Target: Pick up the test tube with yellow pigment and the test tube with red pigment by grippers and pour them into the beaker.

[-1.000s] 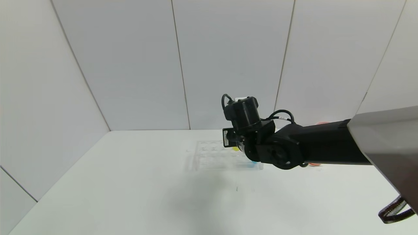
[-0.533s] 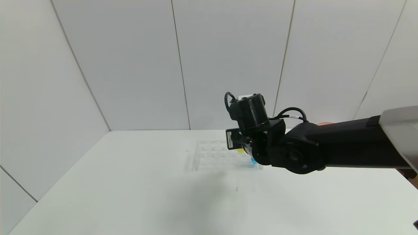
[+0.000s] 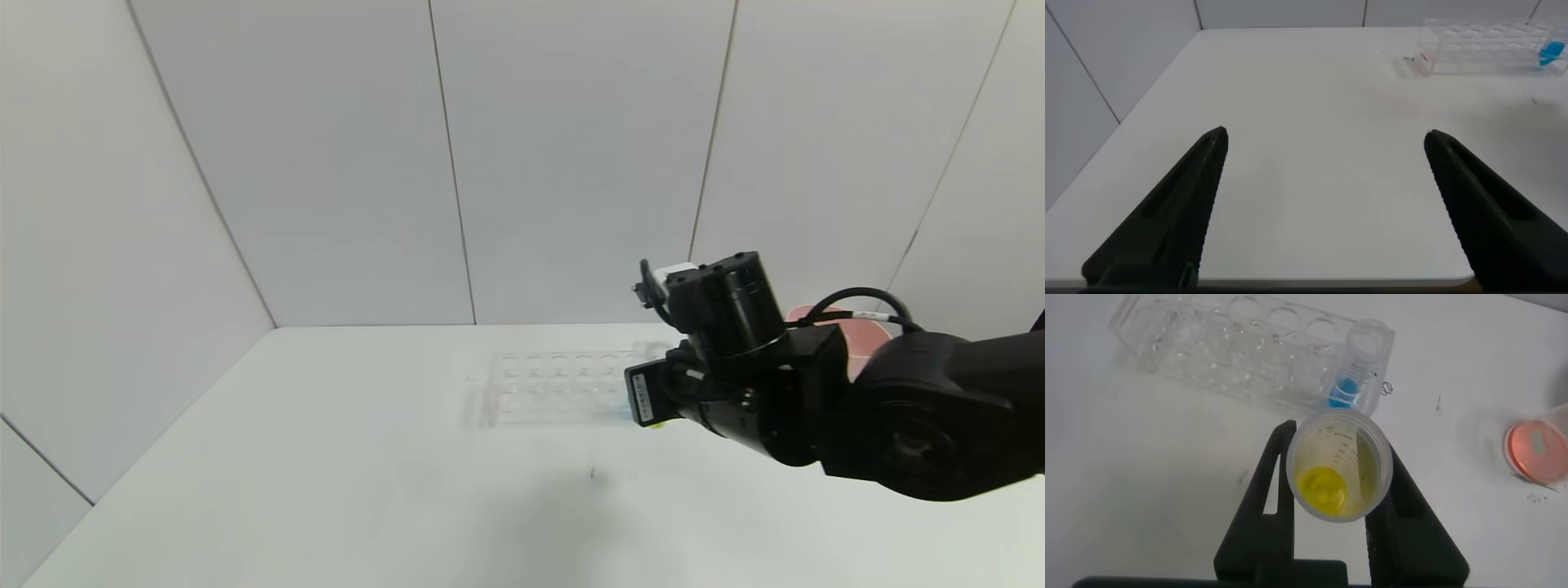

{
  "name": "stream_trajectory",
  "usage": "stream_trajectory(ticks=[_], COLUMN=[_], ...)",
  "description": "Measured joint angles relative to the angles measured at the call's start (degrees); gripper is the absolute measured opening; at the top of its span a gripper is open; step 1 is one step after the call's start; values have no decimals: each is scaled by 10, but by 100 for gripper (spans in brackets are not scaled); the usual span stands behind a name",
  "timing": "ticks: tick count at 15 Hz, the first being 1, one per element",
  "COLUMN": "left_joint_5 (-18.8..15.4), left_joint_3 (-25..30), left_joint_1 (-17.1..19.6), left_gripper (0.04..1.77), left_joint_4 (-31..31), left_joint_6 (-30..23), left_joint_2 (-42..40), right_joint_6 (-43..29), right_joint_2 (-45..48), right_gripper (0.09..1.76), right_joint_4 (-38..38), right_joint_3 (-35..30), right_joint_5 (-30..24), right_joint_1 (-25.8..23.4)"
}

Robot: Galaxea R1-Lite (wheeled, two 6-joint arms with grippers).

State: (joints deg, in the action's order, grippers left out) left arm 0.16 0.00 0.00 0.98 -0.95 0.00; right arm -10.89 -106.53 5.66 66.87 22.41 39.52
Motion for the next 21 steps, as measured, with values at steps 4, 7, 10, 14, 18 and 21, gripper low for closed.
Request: stream_trajectory(ticks=[4,7,10,14,18,21], left_joint_5=[0,0,0,0,0,0], left_joint_3=[0,0,0,0,0,0], left_joint_1=[0,0,0,0,0,0], left_gripper=[172,172,172,172,172,172], left_joint_4=[0,0,0,0,0,0], left_joint_6=[0,0,0,0,0,0], left_joint_2=[0,0,0,0,0,0], right_joint_6=[68,135,206,307,425,465], right_joint_2=[87,136,166,179,158,128], right_gripper=[55,55,55,55,55,55], right_joint_4=[1,-4,-9,-55,-130,-206], right_joint_3=[-92,-133,-159,-155,-81,1], right_joint_5=[-102,-181,-257,-339,-386,-389], right_joint_1=[-87,-177,-272,-382,-465,-487])
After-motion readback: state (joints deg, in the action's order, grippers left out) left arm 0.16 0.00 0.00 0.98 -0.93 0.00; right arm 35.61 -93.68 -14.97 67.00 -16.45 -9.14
